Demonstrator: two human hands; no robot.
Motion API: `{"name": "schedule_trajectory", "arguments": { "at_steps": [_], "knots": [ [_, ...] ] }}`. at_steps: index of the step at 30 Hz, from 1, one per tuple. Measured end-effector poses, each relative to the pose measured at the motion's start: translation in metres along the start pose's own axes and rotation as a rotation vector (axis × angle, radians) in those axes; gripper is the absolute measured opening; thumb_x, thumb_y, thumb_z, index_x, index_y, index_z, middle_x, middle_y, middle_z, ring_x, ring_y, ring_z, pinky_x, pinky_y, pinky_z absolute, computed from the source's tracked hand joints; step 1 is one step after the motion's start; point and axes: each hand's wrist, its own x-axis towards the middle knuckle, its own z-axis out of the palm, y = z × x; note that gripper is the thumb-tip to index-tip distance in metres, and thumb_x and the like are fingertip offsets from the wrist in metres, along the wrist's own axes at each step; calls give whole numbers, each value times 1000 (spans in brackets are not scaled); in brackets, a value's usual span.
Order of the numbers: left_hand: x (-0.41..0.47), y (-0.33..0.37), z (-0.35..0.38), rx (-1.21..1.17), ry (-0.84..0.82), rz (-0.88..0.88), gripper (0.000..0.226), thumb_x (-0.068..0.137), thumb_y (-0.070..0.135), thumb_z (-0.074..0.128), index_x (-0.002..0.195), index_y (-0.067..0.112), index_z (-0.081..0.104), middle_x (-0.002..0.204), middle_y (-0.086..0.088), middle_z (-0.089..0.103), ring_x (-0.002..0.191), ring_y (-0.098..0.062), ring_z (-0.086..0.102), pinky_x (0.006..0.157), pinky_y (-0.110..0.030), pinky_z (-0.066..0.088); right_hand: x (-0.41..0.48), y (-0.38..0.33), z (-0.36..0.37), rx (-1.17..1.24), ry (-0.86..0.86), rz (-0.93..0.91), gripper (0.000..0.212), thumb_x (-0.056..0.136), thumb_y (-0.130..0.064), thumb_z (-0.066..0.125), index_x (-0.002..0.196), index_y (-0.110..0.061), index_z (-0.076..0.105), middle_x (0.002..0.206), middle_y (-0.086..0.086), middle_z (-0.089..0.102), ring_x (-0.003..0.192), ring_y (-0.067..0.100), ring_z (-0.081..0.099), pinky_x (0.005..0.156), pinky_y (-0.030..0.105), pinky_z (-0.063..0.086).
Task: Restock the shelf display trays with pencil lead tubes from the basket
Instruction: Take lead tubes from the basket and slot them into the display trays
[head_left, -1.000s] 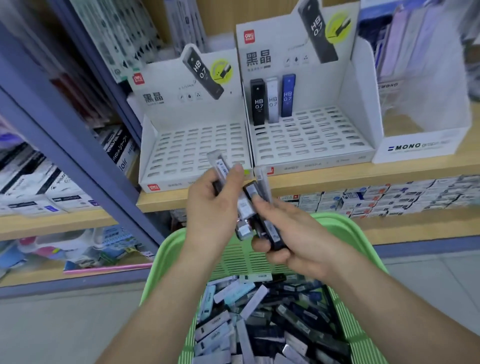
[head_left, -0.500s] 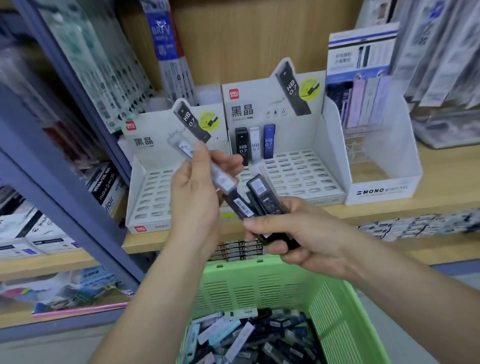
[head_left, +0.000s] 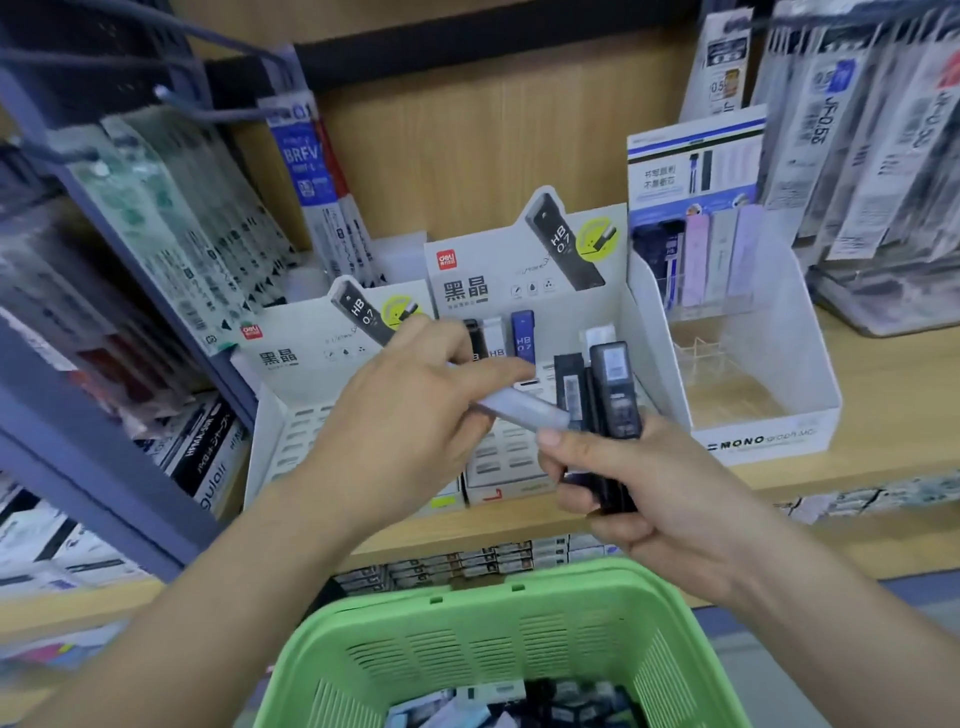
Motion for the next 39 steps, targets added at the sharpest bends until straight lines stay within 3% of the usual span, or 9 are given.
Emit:
{"name": "schedule_trajectory", "arguments": {
  "at_steps": [2, 4, 7, 10, 14, 17, 23, 34, 39],
  "knots": [
    [4, 5, -2, -141, -40, -51, 56, 76, 16, 59, 128, 35, 56, 88, 10, 37, 87, -10, 40, 74, -23, 40, 7, 6, -1, -14, 31, -20, 23, 68, -18, 75, 85, -12, 62, 66, 2, 57, 49, 11, 46, 32, 14, 22],
    [8, 7, -7, -515, -65, -239, 65, 71, 8, 60, 129, 34, 52, 93, 12, 41, 86, -3, 44, 74, -16, 38, 12, 10, -2, 41, 57, -14, 22, 66, -18, 75, 84, -11, 64, 67, 3, 59, 48, 11, 47, 32, 14, 22],
    [9, 1, -13, -1085, 15, -537, 52, 71, -5, 69, 115, 22, 61, 98, -3, 58, 84, -13, 60, 69, -22, 50, 17, 9, -6, 128, 49, 3, 18, 66, -17, 74, 82, -11, 68, 67, 5, 60, 47, 11, 48, 31, 13, 21],
    [9, -1, -9, -1316, 87, -737, 31, 68, 3, 77, 97, 9, 69, 87, -10, 71, 75, -20, 67, 69, -22, 55, 20, 10, -8, 97, 69, 13, 13, 69, -17, 75, 80, -12, 69, 68, 5, 62, 49, 12, 53, 32, 14, 24],
    [18, -5, 2, -1130, 222, -791, 19, 70, 9, 71, 88, 11, 73, 77, -5, 73, 69, -15, 68, 68, -20, 56, 24, 9, -15, -51, 176, 27, 16, 86, -25, 71, 95, -13, 65, 69, 1, 66, 56, 13, 65, 36, 17, 29],
    [29, -20, 6, -749, 303, -739, 18, 78, 7, 74, 86, 22, 74, 71, 15, 69, 76, -15, 67, 79, -23, 56, 27, 2, -24, -125, 265, -11, 15, 92, -33, 65, 96, -19, 62, 68, 0, 69, 52, 15, 62, 37, 18, 28],
    [37, -24, 33, -413, 131, -583, 18, 80, 10, 74, 93, 23, 76, 82, 24, 66, 73, 10, 60, 74, -3, 42, 31, -4, -35, -72, 282, -54, 8, 95, -13, 57, 103, -14, 57, 68, 5, 71, 52, 20, 66, 34, 17, 25],
    [54, -25, 31, -116, -80, -320, 22, 91, 13, 63, 111, 18, 72, 109, 2, 71, 106, -16, 61, 91, -18, 39, 36, 2, -36, -64, 255, -69, 20, 91, -24, 68, 107, -16, 61, 62, -12, 67, 54, 16, 65, 36, 19, 30],
    [56, -19, 47, -97, 4, -328, 14, 82, 16, 74, 94, 16, 68, 78, 9, 62, 77, -15, 61, 78, -25, 47, 39, 4, -39, -56, 257, -97, 11, 91, -21, 67, 96, -14, 59, 60, -8, 61, 47, 11, 53, 36, 17, 28]
  ]
}}
